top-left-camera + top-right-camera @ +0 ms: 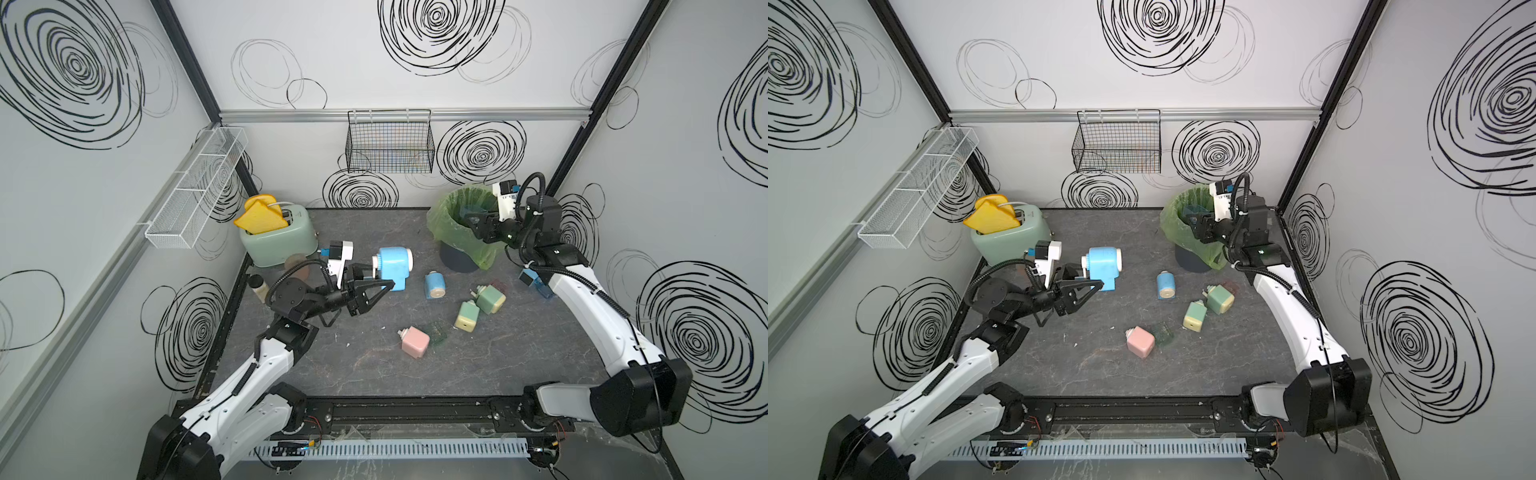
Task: Take out the pencil sharpener tray and clean the shavings
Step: Pour the shavings into the trash bin.
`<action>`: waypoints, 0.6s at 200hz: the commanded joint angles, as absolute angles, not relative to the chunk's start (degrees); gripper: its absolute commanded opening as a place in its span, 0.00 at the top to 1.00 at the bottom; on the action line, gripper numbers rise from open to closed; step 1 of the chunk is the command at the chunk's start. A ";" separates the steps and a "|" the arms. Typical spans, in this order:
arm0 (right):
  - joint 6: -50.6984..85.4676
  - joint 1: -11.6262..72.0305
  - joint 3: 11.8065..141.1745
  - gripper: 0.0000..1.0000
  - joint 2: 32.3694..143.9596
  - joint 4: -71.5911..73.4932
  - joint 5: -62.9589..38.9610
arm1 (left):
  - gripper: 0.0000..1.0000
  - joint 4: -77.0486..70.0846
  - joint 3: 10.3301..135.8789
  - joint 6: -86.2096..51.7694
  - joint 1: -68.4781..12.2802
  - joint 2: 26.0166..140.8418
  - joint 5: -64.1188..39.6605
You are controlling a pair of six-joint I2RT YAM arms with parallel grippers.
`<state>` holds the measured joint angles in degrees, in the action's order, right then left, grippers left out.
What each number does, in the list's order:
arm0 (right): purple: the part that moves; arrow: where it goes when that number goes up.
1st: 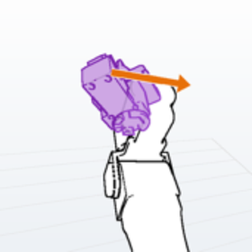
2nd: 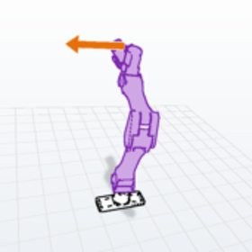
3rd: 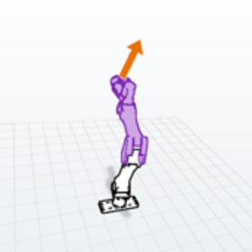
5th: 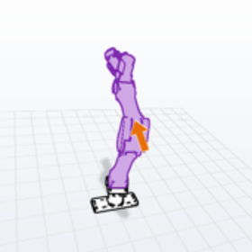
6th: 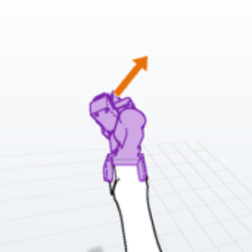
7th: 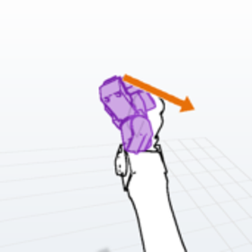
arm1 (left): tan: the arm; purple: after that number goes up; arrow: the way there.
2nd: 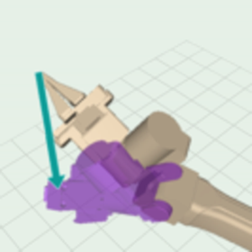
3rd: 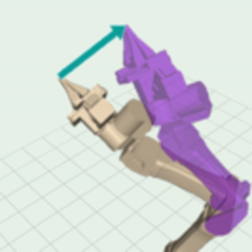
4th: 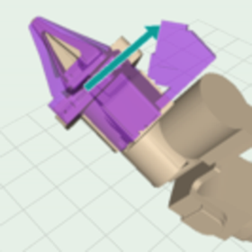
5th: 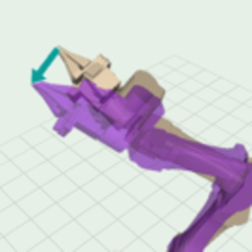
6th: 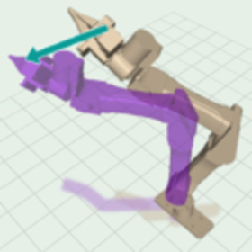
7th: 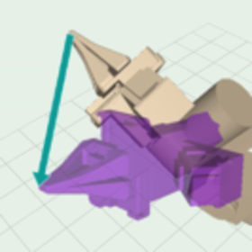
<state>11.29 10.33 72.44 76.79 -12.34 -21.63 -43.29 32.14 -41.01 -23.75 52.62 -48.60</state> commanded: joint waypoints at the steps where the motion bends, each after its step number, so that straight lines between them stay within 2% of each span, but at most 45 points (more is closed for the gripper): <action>1: 14.08 7.04 74.22 0.56 78.39 -15.41 -27.24 | 0.79 -44.95 32.59 -38.71 -24.75 50.48 -47.11; 65: 42.89 -1.33 73.67 0.58 82.09 2.22 -50.41 | 0.79 -44.20 31.34 -37.79 -25.73 47.34 -45.71; 120: 66.78 -4.02 70.32 0.60 82.88 16.40 -54.81 | 0.79 -43.86 31.17 -37.18 -25.90 46.05 -45.20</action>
<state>51.27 -3.20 72.10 83.00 5.85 -50.43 -40.64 31.24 -38.28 -25.52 47.35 -46.09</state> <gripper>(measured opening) 0.565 0.622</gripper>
